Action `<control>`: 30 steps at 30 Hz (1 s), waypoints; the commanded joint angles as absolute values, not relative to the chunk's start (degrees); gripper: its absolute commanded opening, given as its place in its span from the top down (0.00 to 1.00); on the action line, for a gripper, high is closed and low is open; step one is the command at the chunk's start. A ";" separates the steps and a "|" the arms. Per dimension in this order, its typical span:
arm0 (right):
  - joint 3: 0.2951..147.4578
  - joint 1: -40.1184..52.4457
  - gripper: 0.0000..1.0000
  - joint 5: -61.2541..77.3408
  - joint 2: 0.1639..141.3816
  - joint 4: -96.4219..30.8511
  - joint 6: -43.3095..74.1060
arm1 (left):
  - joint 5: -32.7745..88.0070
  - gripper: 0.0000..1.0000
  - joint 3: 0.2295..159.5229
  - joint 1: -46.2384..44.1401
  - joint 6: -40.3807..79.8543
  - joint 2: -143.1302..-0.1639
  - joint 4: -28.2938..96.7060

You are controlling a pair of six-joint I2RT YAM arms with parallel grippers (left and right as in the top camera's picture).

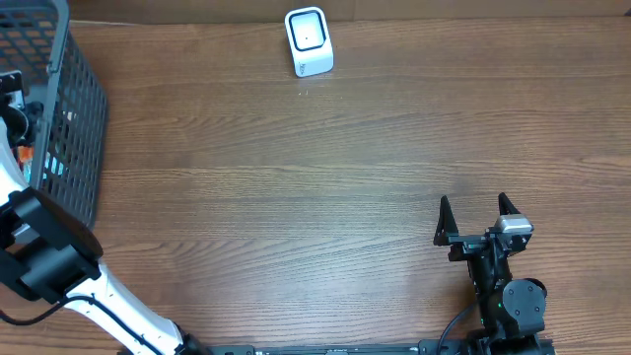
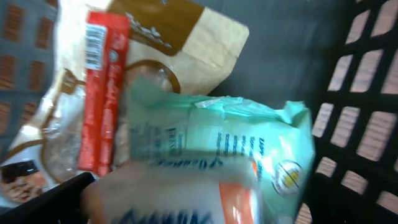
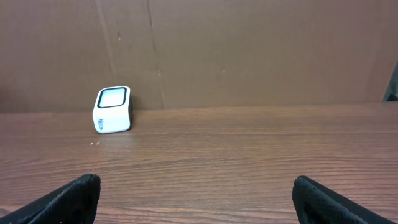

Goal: Scan the item barcode
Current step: 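Grasp the green-and-white tissue pack in the basket with the left gripper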

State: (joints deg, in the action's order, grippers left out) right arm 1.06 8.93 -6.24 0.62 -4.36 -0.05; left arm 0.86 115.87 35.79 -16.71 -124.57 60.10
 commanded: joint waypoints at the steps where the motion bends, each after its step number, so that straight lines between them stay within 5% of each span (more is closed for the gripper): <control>1: 0.45 8.71 0.00 -6.33 0.16 -4.21 -0.45 | 1.52 0.00 116.75 36.10 -18.04 -127.92 60.86; 6: 0.45 8.71 0.00 -6.33 0.16 -4.19 -0.45 | 1.50 0.00 116.75 36.10 -18.04 -130.67 61.04; 14: 0.45 8.71 0.00 -6.33 0.16 -4.19 -0.45 | 1.43 0.52 116.75 36.10 -18.09 -130.82 59.31; 16: 0.45 8.71 0.00 -6.33 0.16 -4.19 -0.45 | 1.43 0.59 116.81 36.10 -18.06 -130.80 59.24; 30: 0.45 8.71 0.00 -6.33 0.16 -4.21 -0.45 | 1.32 0.62 126.58 36.07 -12.45 -123.35 59.31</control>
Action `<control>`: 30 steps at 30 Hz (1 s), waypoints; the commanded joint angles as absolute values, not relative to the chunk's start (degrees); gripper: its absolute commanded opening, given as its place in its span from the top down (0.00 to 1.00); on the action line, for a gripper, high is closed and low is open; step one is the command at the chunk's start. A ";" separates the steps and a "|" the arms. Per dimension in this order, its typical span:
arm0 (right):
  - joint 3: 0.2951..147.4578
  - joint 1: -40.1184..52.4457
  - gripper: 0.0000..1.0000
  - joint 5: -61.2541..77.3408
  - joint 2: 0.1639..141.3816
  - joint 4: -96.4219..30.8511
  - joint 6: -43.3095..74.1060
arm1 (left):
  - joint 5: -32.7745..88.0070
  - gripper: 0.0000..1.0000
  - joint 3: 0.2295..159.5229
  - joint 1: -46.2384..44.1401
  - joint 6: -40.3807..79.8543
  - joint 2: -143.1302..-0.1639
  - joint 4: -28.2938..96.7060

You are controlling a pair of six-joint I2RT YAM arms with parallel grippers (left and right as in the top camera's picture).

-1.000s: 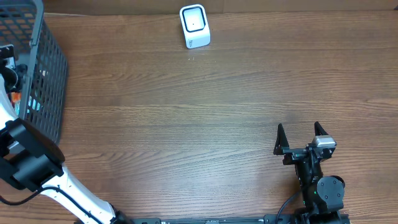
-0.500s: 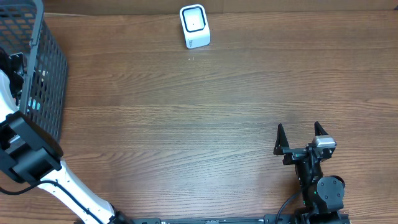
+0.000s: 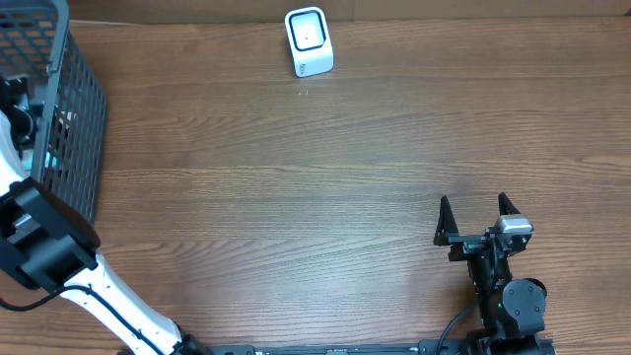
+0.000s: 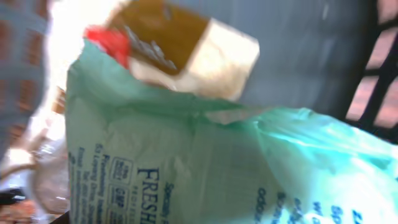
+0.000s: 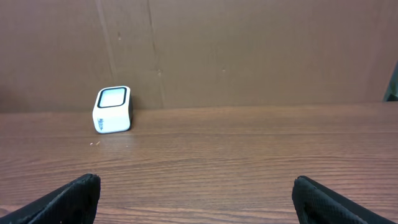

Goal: Scan the item barcode
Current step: 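Grasp the green-and-white tissue pack in the basket with the left gripper, then carry the tissue pack right and set it on the table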

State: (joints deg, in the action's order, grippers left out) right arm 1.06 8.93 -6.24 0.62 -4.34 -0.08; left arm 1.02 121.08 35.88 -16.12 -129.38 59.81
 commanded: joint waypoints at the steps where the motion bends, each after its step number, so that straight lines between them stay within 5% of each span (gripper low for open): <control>1: 0.45 8.71 0.00 -6.33 0.16 -4.19 -0.45 | 1.34 0.63 127.79 36.03 -11.55 -122.23 59.24; 14: 0.45 8.71 0.00 -6.33 0.16 -4.19 -0.45 | 1.56 0.70 133.67 32.47 -0.78 -104.64 56.53; 21: 0.45 8.71 0.00 -6.33 0.16 -4.19 -0.45 | 1.39 0.69 133.67 23.97 0.75 -98.26 56.34; 30: 0.45 8.71 0.00 -6.33 0.16 -4.19 -0.45 | 1.48 0.69 133.60 8.73 18.26 -97.56 60.38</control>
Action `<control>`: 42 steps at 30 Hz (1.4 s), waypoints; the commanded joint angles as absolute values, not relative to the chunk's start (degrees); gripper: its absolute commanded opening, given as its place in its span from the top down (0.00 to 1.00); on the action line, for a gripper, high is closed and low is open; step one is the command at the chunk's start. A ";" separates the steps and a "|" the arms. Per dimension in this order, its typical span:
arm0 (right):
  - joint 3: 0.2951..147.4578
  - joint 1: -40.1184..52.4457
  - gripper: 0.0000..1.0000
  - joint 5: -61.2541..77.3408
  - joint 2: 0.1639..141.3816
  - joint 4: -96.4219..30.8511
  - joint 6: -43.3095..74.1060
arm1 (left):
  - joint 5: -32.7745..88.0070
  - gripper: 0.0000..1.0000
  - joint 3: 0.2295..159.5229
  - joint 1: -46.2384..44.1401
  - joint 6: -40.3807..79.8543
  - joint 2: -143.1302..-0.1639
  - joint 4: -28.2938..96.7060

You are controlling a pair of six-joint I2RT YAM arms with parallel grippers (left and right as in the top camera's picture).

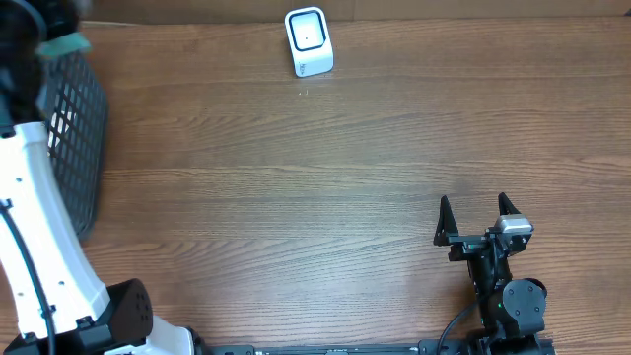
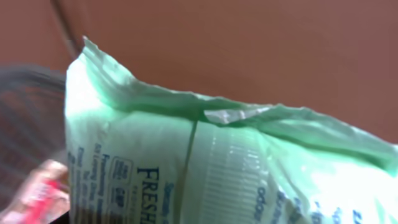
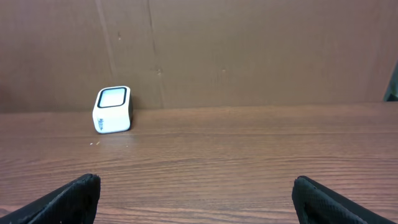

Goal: Scan the item barcode
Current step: 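Carry the tissue pack right and set it on the table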

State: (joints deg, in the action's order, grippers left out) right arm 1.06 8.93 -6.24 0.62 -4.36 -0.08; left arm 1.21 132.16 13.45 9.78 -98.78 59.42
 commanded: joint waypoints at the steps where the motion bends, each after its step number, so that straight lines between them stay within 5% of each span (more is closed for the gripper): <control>1: 0.45 8.71 0.00 -6.33 0.16 -4.19 -0.45 | 1.48 0.69 133.60 7.03 18.52 -97.84 61.30; 24: 0.45 8.71 0.00 -6.33 0.16 -4.19 -0.45 | 1.50 0.69 133.56 -32.97 21.47 -122.87 73.97; 42: 0.45 8.71 0.00 -6.33 0.16 -4.19 -0.45 | -7.57 0.64 133.53 -51.05 32.60 -136.86 70.06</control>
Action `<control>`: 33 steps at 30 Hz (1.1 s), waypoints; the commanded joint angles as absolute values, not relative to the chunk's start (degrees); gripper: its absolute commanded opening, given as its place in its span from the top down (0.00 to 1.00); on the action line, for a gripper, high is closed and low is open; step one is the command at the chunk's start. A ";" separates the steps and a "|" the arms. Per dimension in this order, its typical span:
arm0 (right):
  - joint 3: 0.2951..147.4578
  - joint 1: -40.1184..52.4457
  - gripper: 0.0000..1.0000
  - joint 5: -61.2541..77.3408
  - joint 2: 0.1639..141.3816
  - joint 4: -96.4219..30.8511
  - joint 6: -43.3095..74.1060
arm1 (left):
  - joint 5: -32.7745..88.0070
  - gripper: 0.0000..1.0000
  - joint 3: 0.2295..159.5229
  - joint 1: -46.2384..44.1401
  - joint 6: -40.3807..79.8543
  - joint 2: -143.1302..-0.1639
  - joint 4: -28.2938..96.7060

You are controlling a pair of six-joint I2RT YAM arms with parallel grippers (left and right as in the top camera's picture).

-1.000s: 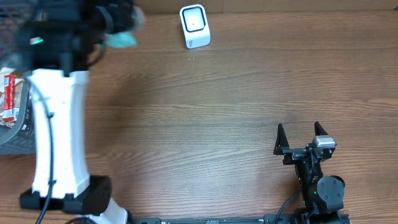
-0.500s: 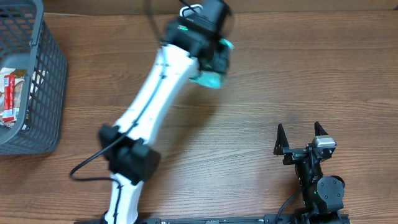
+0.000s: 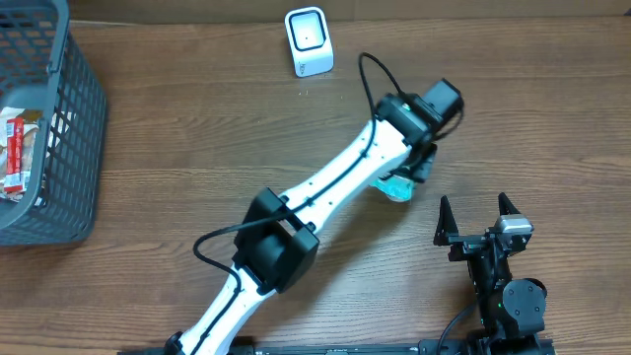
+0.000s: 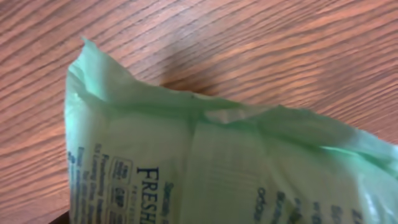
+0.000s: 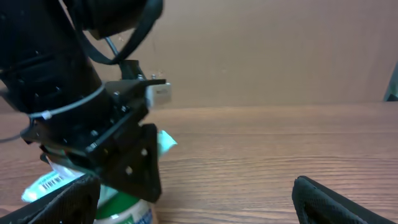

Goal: Scan the item barcode
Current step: 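Carry the tissue pack right and set it on the table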

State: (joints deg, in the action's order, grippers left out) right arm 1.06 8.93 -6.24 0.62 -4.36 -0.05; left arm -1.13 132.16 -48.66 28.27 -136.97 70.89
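A pale green packet point(image 4: 205, 168) with dark blue print fills the left wrist view, held low over the wooden table point(image 4: 261, 43). My left gripper point(image 3: 406, 176) is shut on the green packet point(image 3: 394, 186) at the table's right middle. In the right wrist view the packet point(image 5: 124, 208) shows under the black left gripper point(image 5: 118, 155), with a white barcode label point(image 5: 50, 181) at its left end. The white scanner point(image 3: 309, 40) stands at the far edge. My right gripper point(image 3: 478, 219) is open near the front edge, just right of the packet, with nothing between its fingers point(image 5: 329, 200).
A grey wire basket point(image 3: 79, 118) at the far left holds a red-and-tan package point(image 3: 15, 148). The left arm point(image 3: 325, 187) stretches diagonally over the middle of the table. A brown cardboard wall point(image 5: 280, 50) backs the table.
The left gripper has gone from above the basket at the far left to the right middle of the table, still holding the green packet. The right arm has not moved.
The left gripper was down in the basket over the green packet and other packages. Then the packet filled its view inside the basket, then hung above the basket's rim. Now it is held near the right gripper, which stayed open throughout.
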 commanded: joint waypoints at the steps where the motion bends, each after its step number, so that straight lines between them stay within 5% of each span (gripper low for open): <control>1: 0.45 8.71 0.00 -6.33 0.16 -4.19 -0.45 | -8.54 0.64 133.53 -51.70 32.91 -137.01 69.97; 14: 0.45 8.71 0.00 -6.33 0.16 -4.19 -0.45 | -8.93 0.56 133.51 -55.31 37.76 -141.45 68.71; 18: 0.45 8.71 0.00 -6.33 0.16 -4.19 -0.45 | -7.68 0.22 133.51 -55.31 37.71 -141.45 69.01; 21: 0.45 8.71 0.00 -6.33 0.16 -4.19 -0.45 | -5.96 0.09 133.51 -55.24 37.69 -141.45 69.08; 25: 0.45 8.71 0.00 -6.33 0.16 -4.19 -0.45 | -5.21 0.01 133.75 -55.22 37.26 -141.38 69.17; 33: 0.45 8.71 0.00 -6.33 0.16 -4.19 -0.45 | -5.34 0.00 136.44 -54.70 34.06 -136.66 69.14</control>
